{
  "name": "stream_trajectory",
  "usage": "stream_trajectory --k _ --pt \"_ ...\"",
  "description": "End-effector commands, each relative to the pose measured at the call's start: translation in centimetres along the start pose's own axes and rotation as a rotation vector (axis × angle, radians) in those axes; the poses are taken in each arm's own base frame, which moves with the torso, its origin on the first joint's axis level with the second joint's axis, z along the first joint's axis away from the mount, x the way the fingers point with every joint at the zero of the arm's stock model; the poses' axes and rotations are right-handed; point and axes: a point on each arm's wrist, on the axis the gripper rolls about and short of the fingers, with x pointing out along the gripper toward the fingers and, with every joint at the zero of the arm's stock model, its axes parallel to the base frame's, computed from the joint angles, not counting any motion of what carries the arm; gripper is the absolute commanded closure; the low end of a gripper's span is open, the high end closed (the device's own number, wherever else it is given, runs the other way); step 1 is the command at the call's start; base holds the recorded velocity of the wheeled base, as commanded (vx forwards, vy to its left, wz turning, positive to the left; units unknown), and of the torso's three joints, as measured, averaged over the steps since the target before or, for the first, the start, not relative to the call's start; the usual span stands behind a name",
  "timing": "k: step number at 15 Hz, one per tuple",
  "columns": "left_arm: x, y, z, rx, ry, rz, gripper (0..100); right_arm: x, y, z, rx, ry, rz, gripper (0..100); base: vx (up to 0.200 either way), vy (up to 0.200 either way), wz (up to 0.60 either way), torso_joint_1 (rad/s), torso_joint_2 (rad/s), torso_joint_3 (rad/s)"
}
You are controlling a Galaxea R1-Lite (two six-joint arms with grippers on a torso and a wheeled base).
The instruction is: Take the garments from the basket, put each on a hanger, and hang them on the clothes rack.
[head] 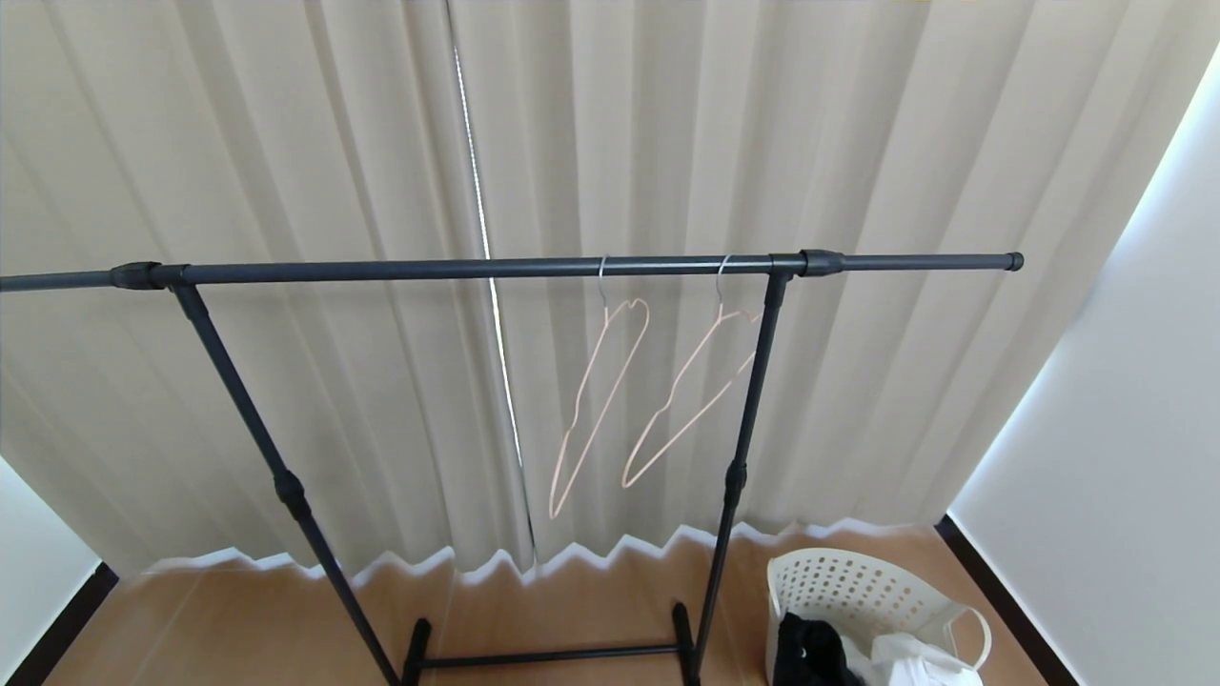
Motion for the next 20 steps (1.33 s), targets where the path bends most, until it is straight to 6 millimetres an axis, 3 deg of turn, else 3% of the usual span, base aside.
stream_trajectory --k 1,20 --pt "0.00 0.00 0.01 0.000 0.000 -0.001 0 0.00 0.00 0.00 0.001 -0.001 0.001 0 0.000 0.000 0.00 -0.144 0.33 0.188" --pt "0.00 0.00 0.00 0.002 0.001 -0.003 0 0.00 0.00 0.00 0.010 -0.001 -0.001 0 0.000 0.000 0.00 -0.170 0.41 0.236"
